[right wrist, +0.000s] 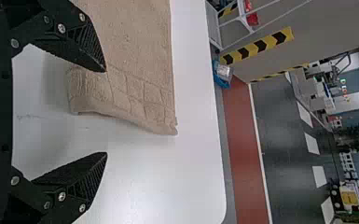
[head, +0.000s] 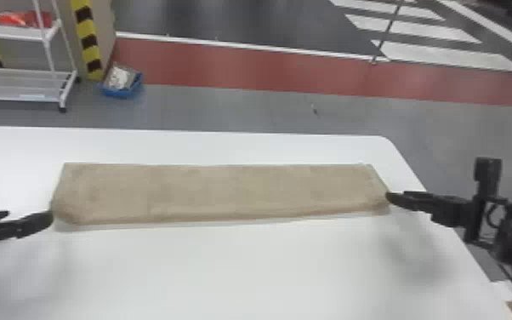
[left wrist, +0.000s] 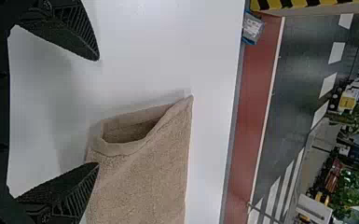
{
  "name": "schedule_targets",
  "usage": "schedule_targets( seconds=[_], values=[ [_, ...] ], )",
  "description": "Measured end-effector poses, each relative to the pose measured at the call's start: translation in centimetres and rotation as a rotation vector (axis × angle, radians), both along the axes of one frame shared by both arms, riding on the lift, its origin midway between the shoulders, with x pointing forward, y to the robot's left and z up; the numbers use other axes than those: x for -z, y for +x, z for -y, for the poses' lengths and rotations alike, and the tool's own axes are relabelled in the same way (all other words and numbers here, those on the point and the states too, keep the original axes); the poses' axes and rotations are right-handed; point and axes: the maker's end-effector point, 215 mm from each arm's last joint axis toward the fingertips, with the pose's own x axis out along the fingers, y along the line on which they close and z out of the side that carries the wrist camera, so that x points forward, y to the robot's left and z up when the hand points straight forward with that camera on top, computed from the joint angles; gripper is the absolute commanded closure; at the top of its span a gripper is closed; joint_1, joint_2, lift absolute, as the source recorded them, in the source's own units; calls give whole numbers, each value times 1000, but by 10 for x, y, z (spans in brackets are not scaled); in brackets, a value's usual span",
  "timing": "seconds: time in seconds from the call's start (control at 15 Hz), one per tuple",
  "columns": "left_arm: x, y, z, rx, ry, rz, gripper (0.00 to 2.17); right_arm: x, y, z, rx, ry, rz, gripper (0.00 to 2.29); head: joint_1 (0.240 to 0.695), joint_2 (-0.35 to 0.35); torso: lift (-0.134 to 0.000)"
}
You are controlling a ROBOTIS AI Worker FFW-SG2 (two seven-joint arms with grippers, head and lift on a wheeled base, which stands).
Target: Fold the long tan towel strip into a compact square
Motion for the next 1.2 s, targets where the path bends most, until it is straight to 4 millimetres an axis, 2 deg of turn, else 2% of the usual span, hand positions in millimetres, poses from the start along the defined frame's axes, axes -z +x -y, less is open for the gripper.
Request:
schedule_targets(
  seconds=[0.27, 0.4, 0.53, 0.87, 1.0, 1.07, 1.13, 1.2],
  values=[
    [3, -9, 4, 10, -32, -8, 87, 12, 2, -33, -63, 22, -12, 502, 695, -178, -124],
    [9, -16, 12, 23, -41, -19, 90, 15, 2, -41, -77, 35, -14, 502, 695, -176, -124],
    [8, -15, 18, 30, -44, -8, 90, 15, 1, -43, -81, 39, -15, 502, 695, -182, -124],
    [-7, 0, 35, 47, -51, 56, 120, 14, -2, -40, -81, 42, -16, 505, 695, -199, -124],
    [-7, 3, 43, 51, -49, 60, 356, 13, -3, -38, -77, 43, -14, 505, 695, -206, -124],
    [-5, 4, 46, 51, -45, 56, 552, 12, -3, -36, -74, 43, -12, 508, 695, -210, -124],
    [-3, 4, 48, 54, -42, 50, 998, 11, -3, -35, -71, 43, -11, 522, 695, -218, -124],
    [-1, 3, 50, 57, -41, 43, 1713, 10, -3, -33, -69, 43, -10, 586, 695, -220, -124]
  ],
)
